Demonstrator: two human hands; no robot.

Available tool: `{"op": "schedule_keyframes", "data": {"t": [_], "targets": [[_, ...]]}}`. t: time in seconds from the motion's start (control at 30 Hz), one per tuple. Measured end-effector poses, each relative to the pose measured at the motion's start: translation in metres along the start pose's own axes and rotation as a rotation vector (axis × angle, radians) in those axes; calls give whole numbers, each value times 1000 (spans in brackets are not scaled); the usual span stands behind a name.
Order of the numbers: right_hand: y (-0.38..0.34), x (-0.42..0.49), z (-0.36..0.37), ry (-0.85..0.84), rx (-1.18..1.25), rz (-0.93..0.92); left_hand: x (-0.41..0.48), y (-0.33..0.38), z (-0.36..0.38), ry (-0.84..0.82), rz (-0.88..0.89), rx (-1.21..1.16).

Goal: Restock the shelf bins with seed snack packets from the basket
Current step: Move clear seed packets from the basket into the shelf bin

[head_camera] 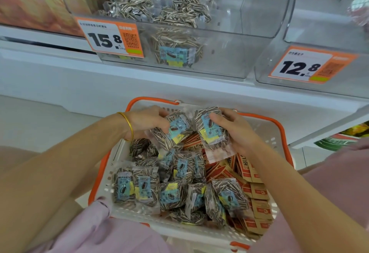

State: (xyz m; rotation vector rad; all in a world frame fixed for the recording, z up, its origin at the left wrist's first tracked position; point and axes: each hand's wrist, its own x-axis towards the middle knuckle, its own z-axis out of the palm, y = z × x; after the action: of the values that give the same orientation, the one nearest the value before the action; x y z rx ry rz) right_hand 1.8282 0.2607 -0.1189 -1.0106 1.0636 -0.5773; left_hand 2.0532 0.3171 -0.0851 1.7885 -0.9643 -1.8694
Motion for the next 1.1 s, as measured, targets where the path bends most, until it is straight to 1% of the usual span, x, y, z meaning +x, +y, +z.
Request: {"op": "schedule_keyframes", "data": {"t": [0.07,0.13,0.2,0.27,0.33,0.4,0.43,0.47,0.57,0.7,0.77,0.87,0.93,1.0,1.03,1.1], "targets": [[-4,-2,0,17,-52,-43,-4,4,0,-6,22,78],[-8,-4,0,25,-157,-115,-8,7,-2,-24,32,155],[-13,-8,1,-1,-294,-207,-14,11,-3,-62,48,211],[-20,-14,5,-50,-376,-277,-17,14,-4,-106,82,254],[-25,-18,9,-95,-418,-303,-17,15,-4,-65,125,279],[-27,-20,13,-149,-440,-289,-16,15,-4,-13,148,270],[-27,-21,15,-174,-416,-259,-16,15,-3,0,148,262],[-26,-22,17,-190,-342,-208,-16,16,-2,4,158,245],[-25,-26,23,-234,-60,-6,-15,20,2,48,213,178],[-24,-30,23,-312,30,149,-11,20,6,103,193,76],[-26,-32,19,-356,74,166,-14,23,9,120,180,90],[-36,-40,18,-422,162,163,-20,31,14,172,236,247],[-48,-47,17,-443,218,173,-32,41,16,238,338,383],[-68,-58,21,-531,242,138,-48,56,14,327,460,472],[-82,-63,24,-568,241,101,-58,65,11,347,513,480],[-109,-66,27,-531,176,41,-76,88,4,330,604,428]]}}
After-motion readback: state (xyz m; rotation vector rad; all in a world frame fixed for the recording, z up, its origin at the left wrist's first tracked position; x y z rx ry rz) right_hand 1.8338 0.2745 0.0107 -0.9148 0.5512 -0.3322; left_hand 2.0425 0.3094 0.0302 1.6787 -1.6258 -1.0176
